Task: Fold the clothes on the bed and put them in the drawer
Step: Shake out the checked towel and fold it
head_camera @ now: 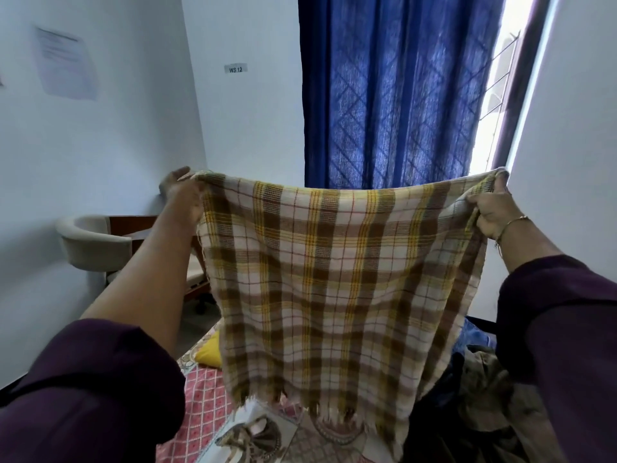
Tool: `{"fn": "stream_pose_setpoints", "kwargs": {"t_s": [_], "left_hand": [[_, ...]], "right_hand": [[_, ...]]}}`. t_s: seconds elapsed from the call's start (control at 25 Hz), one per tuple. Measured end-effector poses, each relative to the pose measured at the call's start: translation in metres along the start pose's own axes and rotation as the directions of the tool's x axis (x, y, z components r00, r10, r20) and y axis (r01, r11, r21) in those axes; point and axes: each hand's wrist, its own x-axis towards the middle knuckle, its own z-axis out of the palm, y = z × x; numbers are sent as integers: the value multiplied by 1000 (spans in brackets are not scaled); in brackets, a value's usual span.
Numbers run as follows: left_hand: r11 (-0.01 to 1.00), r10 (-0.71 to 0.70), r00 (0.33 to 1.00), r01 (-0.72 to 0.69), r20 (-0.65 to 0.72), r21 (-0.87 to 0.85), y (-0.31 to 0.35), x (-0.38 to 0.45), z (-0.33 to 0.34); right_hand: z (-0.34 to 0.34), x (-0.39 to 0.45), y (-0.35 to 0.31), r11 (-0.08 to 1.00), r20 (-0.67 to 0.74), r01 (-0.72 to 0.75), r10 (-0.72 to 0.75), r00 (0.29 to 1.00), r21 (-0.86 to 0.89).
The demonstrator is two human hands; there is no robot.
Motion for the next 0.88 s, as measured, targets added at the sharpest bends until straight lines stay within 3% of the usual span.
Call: {"fn": "stream_pose_setpoints", "kwargs": {"t_s": [0.16,0.28,0.36,0.44,0.56,0.64,0.76,0.84,0.88], "left_hand": [[995,37,999,-34,-35,92,-1,0,5],[967,32,998,-19,-49,252,-10,3,3],[896,60,997,-31,-53,444,-17,4,1],[634,191,982,-132,12,762,-23,6,-2],[209,264,950,-225,167,952,-27,-2,-4],[56,178,962,-220,207,974,-31,-1,-7],[-28,-101,976,-195,191,980,-33,2,-8],[37,-281,948,-143,148,989,-31,4,-4],[150,-326,934,-101,146,983,-30,5,-6]], "right_hand": [[1,2,-7,1000,37,8,-8,999,-24],[2,0,-8,999,57,-6,9,998,-53],[1,5,-7,998,40,6,-3,999,-59],[1,6,-6,993,32,33,-30,999,-109],[4,6,-4,979,81,44,-28,996,-201],[3,7,-3,967,109,51,-24,994,-249],[4,5,-1,947,146,40,8,989,-318],[5,6,1,933,146,24,31,989,-360],[4,8,2,929,139,7,48,989,-370]]}}
